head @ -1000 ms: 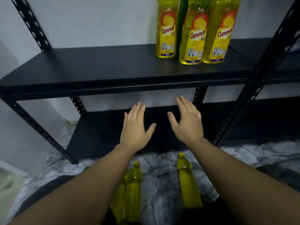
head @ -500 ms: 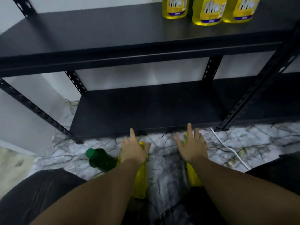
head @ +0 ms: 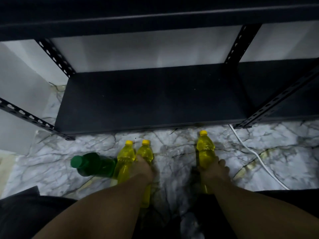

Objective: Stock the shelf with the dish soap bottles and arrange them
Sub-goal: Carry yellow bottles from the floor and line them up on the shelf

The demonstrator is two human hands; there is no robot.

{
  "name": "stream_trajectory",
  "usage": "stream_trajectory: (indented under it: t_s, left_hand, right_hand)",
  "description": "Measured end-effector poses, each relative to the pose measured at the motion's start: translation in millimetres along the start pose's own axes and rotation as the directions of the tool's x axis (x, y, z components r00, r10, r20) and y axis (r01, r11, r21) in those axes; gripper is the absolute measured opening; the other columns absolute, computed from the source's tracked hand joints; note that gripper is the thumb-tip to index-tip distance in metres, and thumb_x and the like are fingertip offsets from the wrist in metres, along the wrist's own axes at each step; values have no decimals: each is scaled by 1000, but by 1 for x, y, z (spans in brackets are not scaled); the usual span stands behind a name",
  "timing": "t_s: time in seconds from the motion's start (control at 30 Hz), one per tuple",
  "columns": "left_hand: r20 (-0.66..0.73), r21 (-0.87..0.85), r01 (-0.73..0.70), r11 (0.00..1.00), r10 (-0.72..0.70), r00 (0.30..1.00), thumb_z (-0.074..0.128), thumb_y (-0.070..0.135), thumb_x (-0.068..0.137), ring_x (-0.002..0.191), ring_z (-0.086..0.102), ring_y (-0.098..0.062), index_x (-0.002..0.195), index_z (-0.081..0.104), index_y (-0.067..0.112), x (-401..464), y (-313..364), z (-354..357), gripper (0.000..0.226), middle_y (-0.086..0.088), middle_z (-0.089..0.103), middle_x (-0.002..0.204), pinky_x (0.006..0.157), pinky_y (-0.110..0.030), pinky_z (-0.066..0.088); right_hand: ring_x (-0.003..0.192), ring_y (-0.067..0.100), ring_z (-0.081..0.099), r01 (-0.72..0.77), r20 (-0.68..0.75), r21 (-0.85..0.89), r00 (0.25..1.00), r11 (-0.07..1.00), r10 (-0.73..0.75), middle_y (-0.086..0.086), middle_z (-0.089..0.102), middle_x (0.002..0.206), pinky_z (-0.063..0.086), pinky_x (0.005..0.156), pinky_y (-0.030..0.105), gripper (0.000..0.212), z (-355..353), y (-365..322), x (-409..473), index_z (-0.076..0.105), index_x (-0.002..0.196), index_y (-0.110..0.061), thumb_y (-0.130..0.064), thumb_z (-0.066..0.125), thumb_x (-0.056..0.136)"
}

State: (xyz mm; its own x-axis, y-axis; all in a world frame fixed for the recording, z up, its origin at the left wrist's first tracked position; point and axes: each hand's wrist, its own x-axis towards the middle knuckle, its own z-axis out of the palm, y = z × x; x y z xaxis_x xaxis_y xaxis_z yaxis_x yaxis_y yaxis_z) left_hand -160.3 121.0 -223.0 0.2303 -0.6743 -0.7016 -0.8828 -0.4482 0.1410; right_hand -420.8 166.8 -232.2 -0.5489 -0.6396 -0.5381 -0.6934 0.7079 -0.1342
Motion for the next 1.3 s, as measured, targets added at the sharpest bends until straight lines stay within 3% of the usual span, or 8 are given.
stream_trajectory:
  t_s: [0.13, 0.27, 0.43, 0.63, 0.9, 1.07, 1.17, 1.3]
  left_hand:
    - [-28, 51, 70, 996, -69, 997, 71, 38, 97, 152, 31, -41, 164, -13, 9, 6, 4, 5, 112, -24, 25, 165, 119, -46, 33]
    - [-43, 104, 78, 991, -74, 996, 64, 37, 102, 149, 39, -37, 162, -17, 1, 8, 10, 11, 107, -25, 30, 164, 118, -44, 36]
    - [-41, 136, 78, 988, -73, 997, 72, 41, 96, 147, 45, -37, 159, -24, -1, 11, 6, 8, 122, -25, 35, 163, 116, -45, 41]
    - [-21, 96, -76, 992, 79, 997, 60, 34, 103, 155, 31, -31, 164, 22, 5, -2, 11, 5, 77, -18, 28, 169, 123, -37, 30]
    - [113, -120, -57, 991, 71, 991, 91, 27, 83, 151, 35, -33, 165, -4, 1, 3, 3, 22, 128, -18, 22, 168, 121, -38, 34]
    - [208, -10, -106, 994, 106, 972, 92, 50, 75, 130, 61, -31, 146, 57, 10, 2, 8, 27, 87, -14, 60, 147, 103, -37, 54]
    - [175, -71, -117, 991, 128, 976, 95, 42, 72, 122, 67, -31, 135, 66, 13, -2, 13, 23, 75, -12, 67, 138, 98, -40, 58]
    - [138, -312, -123, 942, 173, 975, 103, 29, 60, 122, 65, -34, 139, 63, 13, -3, 19, 18, 90, -12, 67, 137, 99, -44, 57]
  right_hand:
    - [120, 44, 51, -62, 105, 133, 993, 989, 48, 20, 48, 132, 45, 89, 48, 100, 0, 6, 10, 24, 148, -23, -51, 86, 74]
    - [143, 43, 37, -100, 209, 81, 975, 992, 81, 22, 34, 157, 38, 110, 51, 121, -2, 1, 9, 1, 162, -11, -40, 86, 80]
    - [138, 35, 48, -23, 246, -19, 969, 1000, 27, 19, 47, 149, 45, 110, 41, 97, -2, -2, -4, 36, 148, 0, -46, 84, 77]
    - [141, 31, 46, 36, 266, -14, 964, 999, -31, 14, 43, 152, 43, 106, 34, 102, -7, -16, -25, 27, 153, -4, -54, 79, 81]
    - [139, 33, 48, 123, 341, 27, 932, 992, -124, 17, 47, 147, 45, 107, 37, 93, 10, -23, -35, 31, 145, -4, -42, 85, 80]
    - [138, 36, 47, 142, 366, 142, 912, 980, -185, 20, 44, 150, 45, 101, 37, 102, 13, -27, -34, 21, 153, -1, -37, 85, 81]
    - [133, 37, 51, 179, 321, 224, 915, 958, -246, 21, 49, 145, 46, 95, 37, 102, 10, -33, -34, 28, 147, 1, -33, 91, 75]
    - [123, 36, 57, 215, 252, 348, 916, 913, -312, 19, 56, 133, 46, 86, 36, 88, 7, -35, -32, 37, 132, -3, -30, 95, 71]
